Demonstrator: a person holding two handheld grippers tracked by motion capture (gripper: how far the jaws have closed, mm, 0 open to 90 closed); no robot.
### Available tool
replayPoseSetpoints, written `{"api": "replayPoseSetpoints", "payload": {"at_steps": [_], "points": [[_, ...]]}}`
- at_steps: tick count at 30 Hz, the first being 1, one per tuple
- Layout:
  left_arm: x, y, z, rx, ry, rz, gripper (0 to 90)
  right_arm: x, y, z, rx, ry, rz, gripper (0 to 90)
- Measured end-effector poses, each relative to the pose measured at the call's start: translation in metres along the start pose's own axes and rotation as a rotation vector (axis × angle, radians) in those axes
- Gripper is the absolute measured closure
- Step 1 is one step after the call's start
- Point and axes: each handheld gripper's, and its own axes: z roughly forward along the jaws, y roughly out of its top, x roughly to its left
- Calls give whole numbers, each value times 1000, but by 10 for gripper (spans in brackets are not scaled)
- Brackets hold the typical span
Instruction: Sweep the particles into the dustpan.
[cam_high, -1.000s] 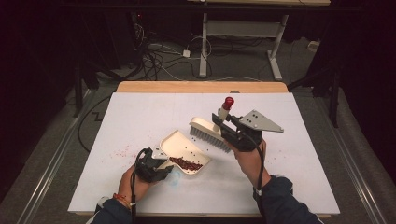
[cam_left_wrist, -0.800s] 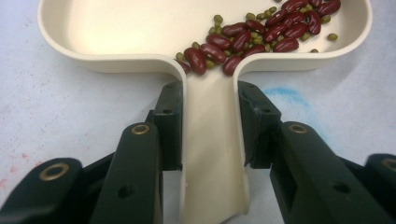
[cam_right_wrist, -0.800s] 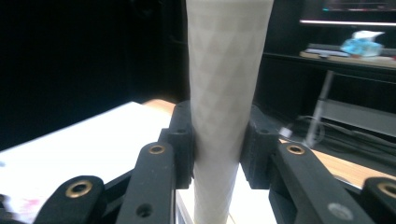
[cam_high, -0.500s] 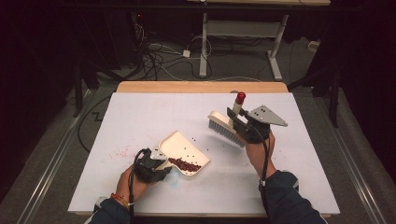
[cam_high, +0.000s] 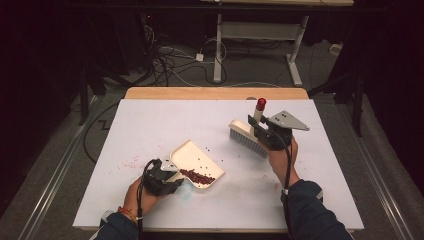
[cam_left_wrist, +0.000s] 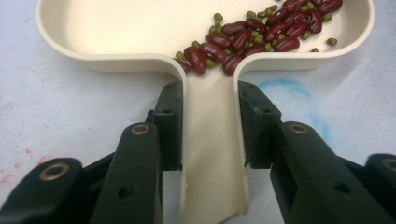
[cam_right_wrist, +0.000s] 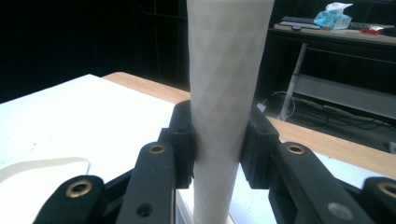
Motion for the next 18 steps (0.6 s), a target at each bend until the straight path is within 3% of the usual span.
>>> {"api": "replayPoseSetpoints", "payload": {"at_steps": [7,18], "points": [[-1,0,0,4,6,5,634,-8,-2,3,1,-29,-3,699],[-2,0,0,3,10,3,634,-3,-5,5,1,-39,-18,699]]}}
